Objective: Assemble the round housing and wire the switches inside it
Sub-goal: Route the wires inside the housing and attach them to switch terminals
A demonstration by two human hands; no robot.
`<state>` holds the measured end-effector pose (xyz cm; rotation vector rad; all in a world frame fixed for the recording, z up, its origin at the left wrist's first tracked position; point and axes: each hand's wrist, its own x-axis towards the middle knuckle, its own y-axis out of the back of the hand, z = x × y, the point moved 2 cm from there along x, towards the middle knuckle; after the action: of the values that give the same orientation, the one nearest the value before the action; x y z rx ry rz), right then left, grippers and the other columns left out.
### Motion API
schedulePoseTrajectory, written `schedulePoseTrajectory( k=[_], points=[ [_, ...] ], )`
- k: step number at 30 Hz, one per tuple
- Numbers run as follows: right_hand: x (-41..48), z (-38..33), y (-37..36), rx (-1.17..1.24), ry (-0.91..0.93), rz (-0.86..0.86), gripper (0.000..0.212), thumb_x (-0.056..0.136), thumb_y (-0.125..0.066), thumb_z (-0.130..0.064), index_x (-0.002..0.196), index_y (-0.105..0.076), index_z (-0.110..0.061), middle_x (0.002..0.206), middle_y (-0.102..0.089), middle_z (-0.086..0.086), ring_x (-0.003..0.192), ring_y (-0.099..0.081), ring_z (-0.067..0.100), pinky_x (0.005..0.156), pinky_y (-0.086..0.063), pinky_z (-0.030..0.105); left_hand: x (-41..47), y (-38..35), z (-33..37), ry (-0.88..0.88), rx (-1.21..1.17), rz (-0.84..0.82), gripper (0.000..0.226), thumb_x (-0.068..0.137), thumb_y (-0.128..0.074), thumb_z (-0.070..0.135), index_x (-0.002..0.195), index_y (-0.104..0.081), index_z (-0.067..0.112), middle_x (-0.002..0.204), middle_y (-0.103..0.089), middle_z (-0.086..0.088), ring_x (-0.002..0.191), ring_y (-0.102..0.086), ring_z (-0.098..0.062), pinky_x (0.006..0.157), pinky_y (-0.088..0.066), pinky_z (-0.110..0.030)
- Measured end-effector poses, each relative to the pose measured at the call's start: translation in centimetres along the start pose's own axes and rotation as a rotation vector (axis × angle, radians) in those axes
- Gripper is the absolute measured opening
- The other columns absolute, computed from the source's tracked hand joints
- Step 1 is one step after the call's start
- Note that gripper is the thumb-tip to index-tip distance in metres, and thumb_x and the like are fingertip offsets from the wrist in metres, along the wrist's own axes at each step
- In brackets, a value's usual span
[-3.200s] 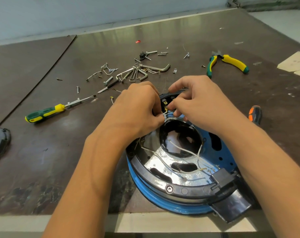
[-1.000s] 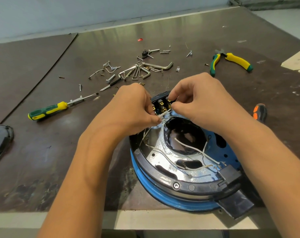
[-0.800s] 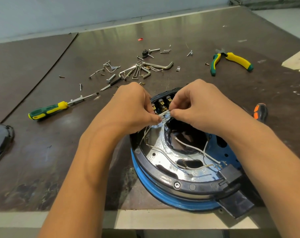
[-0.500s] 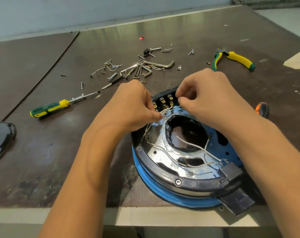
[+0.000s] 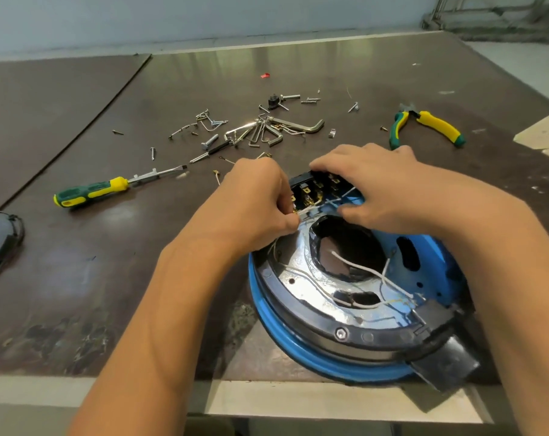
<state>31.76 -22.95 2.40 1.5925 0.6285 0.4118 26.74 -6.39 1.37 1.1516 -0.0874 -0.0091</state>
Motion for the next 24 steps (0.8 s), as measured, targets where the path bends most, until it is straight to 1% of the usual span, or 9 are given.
schedulePoseTrajectory(
  k=[4, 6, 9, 11, 13, 15, 17, 21, 24],
  points=[
    [-0.1, 0.9, 0.3, 0.038, -0.004, -0.024, 0.064, 0.089, -0.067, -0.030, 0.146, -0.040, -0.036, 0.137, -0.045, -0.003, 0.129, -0.045, 0.026, 0.104, -0.040, 0.054, -0.2, 0.0, 0.6, -0.076, 0.009, -0.025, 0.015, 0.076, -0.078, 0.024, 0.063, -0.073, 0.018, 0.091, -0.071, -0.002, 0.084, -0.067, -0.017, 0.071, -0.056, -0.033],
    [-0.2, 1.0, 0.1, 0.047, 0.008, -0.024, 0.063, 0.088, -0.068, -0.030, 0.146, -0.043, -0.036, 0.135, -0.047, -0.002, 0.126, -0.047, 0.027, 0.104, -0.042, 0.054, -0.3, 0.0, 0.9, -0.102, 0.021, -0.014, 0.013, 0.075, -0.078, 0.024, 0.064, -0.074, 0.017, 0.095, -0.069, -0.002, 0.081, -0.065, -0.016, 0.069, -0.055, -0.033],
    [-0.2, 1.1, -0.4, 0.082, 0.003, 0.029, 0.058, 0.089, -0.067, -0.028, 0.143, -0.047, -0.035, 0.129, -0.052, -0.002, 0.123, -0.050, 0.026, 0.102, -0.043, 0.054, -0.4, -0.1, 1.1, -0.116, 0.027, 0.001, 0.013, 0.074, -0.078, 0.026, 0.065, -0.075, 0.018, 0.103, -0.062, 0.001, 0.084, -0.061, -0.014, 0.069, -0.053, -0.034],
    [-0.2, 1.2, -0.8, 0.123, -0.005, 0.078, 0.053, 0.090, -0.066, -0.027, 0.141, -0.050, -0.034, 0.127, -0.056, -0.002, 0.123, -0.051, 0.024, 0.102, -0.043, 0.054, -0.3, -0.3, 1.2, -0.110, 0.028, 0.004, 0.013, 0.073, -0.078, 0.029, 0.065, -0.074, 0.020, 0.106, -0.057, 0.004, 0.085, -0.058, -0.013, 0.069, -0.048, -0.029],
    [-0.2, 1.3, -1.1, 0.167, -0.002, 0.122, 0.049, 0.091, -0.066, -0.027, 0.138, -0.053, -0.033, 0.125, -0.059, -0.003, 0.122, -0.052, 0.023, 0.102, -0.043, 0.053, -0.3, -0.4, 1.1, -0.099, 0.018, 0.000, 0.014, 0.072, -0.078, 0.030, 0.063, -0.072, 0.022, 0.107, -0.053, 0.007, 0.085, -0.054, -0.007, 0.065, -0.040, -0.021],
    [-0.2, 1.5, -1.2, 0.208, 0.000, 0.149, 0.047, 0.091, -0.067, -0.028, 0.136, -0.056, -0.033, 0.125, -0.062, -0.004, 0.121, -0.054, 0.022, 0.102, -0.043, 0.053, -0.2, -0.6, 1.1, -0.094, 0.003, -0.002, 0.016, 0.072, -0.078, 0.030, 0.060, -0.069, 0.024, 0.107, -0.051, 0.007, 0.083, -0.051, -0.003, 0.062, -0.035, -0.016],
    [-0.2, 1.6, -1.3, 0.226, 0.001, 0.167, 0.045, 0.091, -0.068, -0.029, 0.134, -0.058, -0.033, 0.125, -0.063, -0.005, 0.119, -0.055, 0.021, 0.101, -0.044, 0.052, -0.2, -0.7, 1.1, -0.088, -0.006, 0.000, 0.017, 0.071, -0.078, 0.029, 0.059, -0.068, 0.023, 0.108, -0.051, 0.007, 0.083, -0.050, -0.001, 0.062, -0.035, -0.016],
    [-0.1, 1.7, -1.4, 0.231, -0.003, 0.178, 0.043, 0.091, -0.068, -0.028, 0.132, -0.059, -0.034, 0.124, -0.064, -0.005, 0.118, -0.056, 0.021, 0.101, -0.045, 0.051, -0.1, -0.7, 1.1, -0.079, -0.017, 0.009, 0.018, 0.071, -0.079, 0.029, 0.058, -0.067, 0.023, 0.108, -0.052, 0.007, 0.085, -0.052, -0.004, 0.066, -0.040, -0.023],
    [-0.1, 1.7, -1.4, 0.228, -0.001, 0.183, 0.042, 0.090, -0.068, -0.028, 0.131, -0.060, -0.034, 0.122, -0.065, -0.006, 0.116, -0.056, 0.020, 0.100, -0.046, 0.051, -0.1, -0.6, 1.1, -0.087, -0.018, 0.012, 0.019, 0.071, -0.079, 0.029, 0.058, -0.067, 0.023, 0.108, -0.053, 0.007, 0.084, -0.051, -0.001, 0.066, -0.041, -0.021]
  ],
)
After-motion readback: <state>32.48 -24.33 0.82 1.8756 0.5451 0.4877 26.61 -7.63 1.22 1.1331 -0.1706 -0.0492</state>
